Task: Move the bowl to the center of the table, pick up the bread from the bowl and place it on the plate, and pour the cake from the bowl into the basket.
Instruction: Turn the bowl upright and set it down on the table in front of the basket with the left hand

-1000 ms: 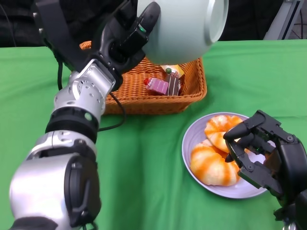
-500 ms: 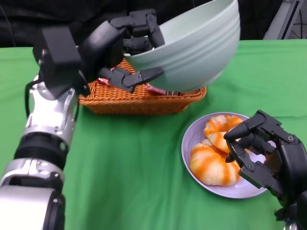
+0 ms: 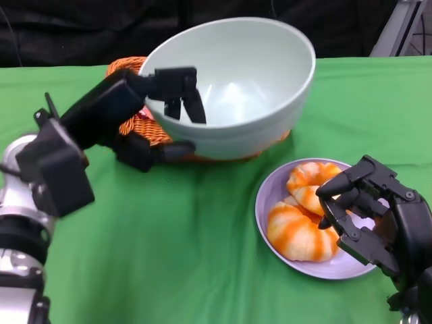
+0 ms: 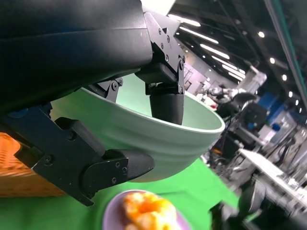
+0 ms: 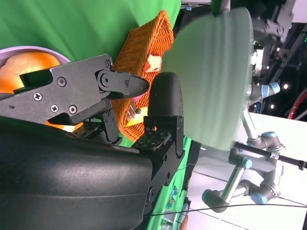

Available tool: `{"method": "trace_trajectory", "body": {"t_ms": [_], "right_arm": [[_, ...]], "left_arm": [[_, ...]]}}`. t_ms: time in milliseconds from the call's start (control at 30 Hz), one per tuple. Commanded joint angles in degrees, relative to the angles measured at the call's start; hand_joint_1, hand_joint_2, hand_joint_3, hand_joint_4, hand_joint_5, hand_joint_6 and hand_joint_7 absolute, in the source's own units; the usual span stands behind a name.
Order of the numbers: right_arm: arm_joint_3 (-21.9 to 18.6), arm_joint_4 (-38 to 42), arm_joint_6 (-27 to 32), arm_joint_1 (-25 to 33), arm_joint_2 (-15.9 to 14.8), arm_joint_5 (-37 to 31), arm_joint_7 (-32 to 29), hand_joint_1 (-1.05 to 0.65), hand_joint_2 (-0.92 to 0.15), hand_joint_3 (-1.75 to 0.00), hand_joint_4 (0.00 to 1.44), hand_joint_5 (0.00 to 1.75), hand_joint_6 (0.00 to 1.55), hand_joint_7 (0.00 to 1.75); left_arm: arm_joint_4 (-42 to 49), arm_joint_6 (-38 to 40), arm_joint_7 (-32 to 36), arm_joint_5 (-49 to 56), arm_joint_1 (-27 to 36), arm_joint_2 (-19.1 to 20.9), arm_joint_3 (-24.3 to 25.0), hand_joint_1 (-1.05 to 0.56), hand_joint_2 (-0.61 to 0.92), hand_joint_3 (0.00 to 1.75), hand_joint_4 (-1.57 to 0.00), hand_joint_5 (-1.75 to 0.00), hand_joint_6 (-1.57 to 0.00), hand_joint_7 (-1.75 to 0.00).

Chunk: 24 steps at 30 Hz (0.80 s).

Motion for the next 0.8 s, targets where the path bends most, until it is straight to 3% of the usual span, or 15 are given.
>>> {"method": "trace_trajectory", "body": {"t_ms": [33,167,433,700,800], "right_arm": [[-0.68,0.0,0.25,-0.24,-0.61,0.26,-0.36,-0.11,-0.88,-0.45,0.63,1.58,0.57,1.37],[-0.73,0.65,-0.54,-0.61,-0.58,0.18,-0.18,-0.11,-0.89,-0.45,0.64,1.58,0.57,1.37],[-0.63,0.3,0.02,-0.66,-0.31,0.12,-0.36,-0.11,-0.88,-0.46,0.65,1.58,0.58,1.36],[-0.54,0.45,0.12,-1.11,-0.15,0.12,-0.57,-0.11,-0.88,-0.46,0.66,1.58,0.59,1.35],[-0.6,0.59,0.11,-1.32,-0.23,0.09,-0.55,-0.1,-0.88,-0.46,0.65,1.58,0.59,1.35]], "left_arm": [[1.57,-6.74,4.36,2.67,1.36,2.87,-0.34,-0.1,0.67,0.93,-0.77,-1.73,-0.69,-1.43],[2.97,-13.54,8.8,7.71,3.24,4.91,-0.67,-0.13,0.76,0.78,-0.8,-1.68,-0.69,-1.43],[2.66,-20.06,17.28,17.93,8.66,8.22,0.37,-0.14,0.84,0.64,-0.85,-1.65,-0.74,-1.39],[2.6,-21.76,25.83,25.9,14.13,11.2,1.78,-0.12,0.76,0.67,-0.79,-1.74,-0.69,-1.49],[1.96,-21.35,29.58,29.49,15.91,12.16,1.86,-0.17,0.85,0.4,-0.8,-1.72,-0.7,-1.46]]}}
